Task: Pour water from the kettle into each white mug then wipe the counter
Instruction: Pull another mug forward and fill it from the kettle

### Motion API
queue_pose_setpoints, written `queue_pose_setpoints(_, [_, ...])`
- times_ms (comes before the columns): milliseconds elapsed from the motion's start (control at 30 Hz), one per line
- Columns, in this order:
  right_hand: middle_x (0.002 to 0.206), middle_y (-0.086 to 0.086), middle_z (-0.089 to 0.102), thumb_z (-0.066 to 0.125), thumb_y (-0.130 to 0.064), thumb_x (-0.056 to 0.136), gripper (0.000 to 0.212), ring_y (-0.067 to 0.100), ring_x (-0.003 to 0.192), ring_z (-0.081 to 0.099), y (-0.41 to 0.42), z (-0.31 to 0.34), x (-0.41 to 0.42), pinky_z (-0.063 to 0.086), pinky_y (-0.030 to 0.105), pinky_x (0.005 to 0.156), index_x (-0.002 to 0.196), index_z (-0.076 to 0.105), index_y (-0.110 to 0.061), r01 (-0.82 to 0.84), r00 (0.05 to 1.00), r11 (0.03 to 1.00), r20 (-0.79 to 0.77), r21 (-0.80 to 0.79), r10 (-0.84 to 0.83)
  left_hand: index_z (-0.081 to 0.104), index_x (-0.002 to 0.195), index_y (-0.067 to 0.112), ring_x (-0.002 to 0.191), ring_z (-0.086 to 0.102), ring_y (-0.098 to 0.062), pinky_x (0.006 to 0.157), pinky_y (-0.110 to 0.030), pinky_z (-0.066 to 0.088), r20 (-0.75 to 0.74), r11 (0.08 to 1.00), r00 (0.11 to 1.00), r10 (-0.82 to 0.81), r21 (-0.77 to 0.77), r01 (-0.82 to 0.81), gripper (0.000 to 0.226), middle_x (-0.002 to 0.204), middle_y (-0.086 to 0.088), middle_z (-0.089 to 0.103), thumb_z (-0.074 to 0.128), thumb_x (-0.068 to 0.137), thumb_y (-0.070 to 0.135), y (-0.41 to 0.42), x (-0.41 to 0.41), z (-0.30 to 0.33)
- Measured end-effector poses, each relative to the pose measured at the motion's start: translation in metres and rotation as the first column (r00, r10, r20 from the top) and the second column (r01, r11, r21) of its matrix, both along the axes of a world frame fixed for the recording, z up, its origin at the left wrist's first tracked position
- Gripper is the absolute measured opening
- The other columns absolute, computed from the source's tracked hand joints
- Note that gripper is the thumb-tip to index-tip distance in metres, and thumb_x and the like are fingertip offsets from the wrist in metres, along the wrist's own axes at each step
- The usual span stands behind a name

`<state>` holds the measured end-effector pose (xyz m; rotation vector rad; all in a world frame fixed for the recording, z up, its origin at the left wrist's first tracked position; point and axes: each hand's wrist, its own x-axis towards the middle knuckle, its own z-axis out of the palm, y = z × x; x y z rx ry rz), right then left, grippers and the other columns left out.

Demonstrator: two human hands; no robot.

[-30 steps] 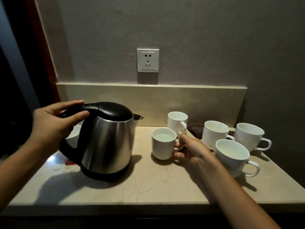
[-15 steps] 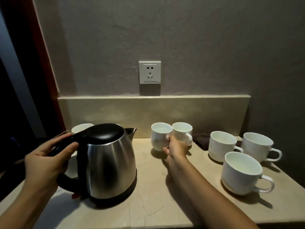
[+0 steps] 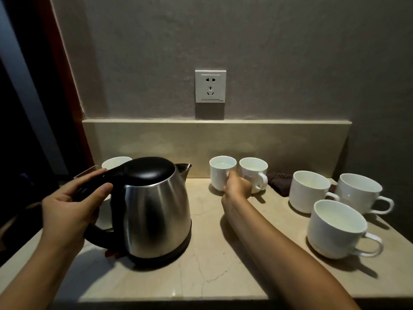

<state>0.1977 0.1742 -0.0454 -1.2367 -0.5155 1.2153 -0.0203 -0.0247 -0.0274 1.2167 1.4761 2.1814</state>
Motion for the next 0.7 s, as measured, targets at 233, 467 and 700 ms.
queue_pose_setpoints(233, [0.063, -0.007, 0.057, 0.061, -0.031, 0.078, 0.025, 0.022, 0.067, 0.058, 0.009, -0.014, -0.003, 0.048, 0.033, 0.068, 0.059, 0.052, -0.016, 0.008, 0.999, 1.0, 0.037, -0.013, -0.008, 0.067, 0.117, 0.016, 0.044, 0.048, 0.001, 0.043, -0.011, 0.038, 0.008, 1.0, 1.0, -0.018, 0.009, 0.018, 0.047, 0.061, 0.013, 0.068, 0.07, 0.07, 0.021, -0.002, 0.002, 0.002])
queue_pose_setpoints(467, [0.061, -0.008, 0.058, 0.061, -0.038, 0.076, 0.03, 0.012, 0.059, 0.054, 0.015, -0.018, -0.005, 0.047, 0.034, 0.068, 0.057, 0.053, -0.017, 0.016, 0.999, 1.0, 0.034, 0.002, -0.016, 0.067, 0.115, 0.019, 0.044, 0.048, 0.0, 0.042, -0.012, 0.038, 0.023, 1.0, 1.0, -0.019, -0.007, 0.019, 0.046, 0.062, 0.012, 0.068, 0.069, 0.069, 0.024, -0.004, 0.006, 0.006])
queue_pose_setpoints(700, [0.061, -0.008, 0.059, 0.061, -0.044, 0.078, 0.033, 0.013, 0.059, 0.055, 0.019, -0.019, -0.005, 0.046, 0.034, 0.068, 0.058, 0.057, -0.017, -0.022, 0.999, 1.0, 0.03, 0.002, 0.022, 0.066, 0.115, 0.015, 0.04, 0.042, 0.001, 0.04, -0.012, 0.032, 0.025, 1.0, 1.0, -0.016, -0.018, 0.017, 0.033, 0.053, 0.013, 0.062, 0.065, 0.084, 0.004, 0.0, 0.0, 0.002])
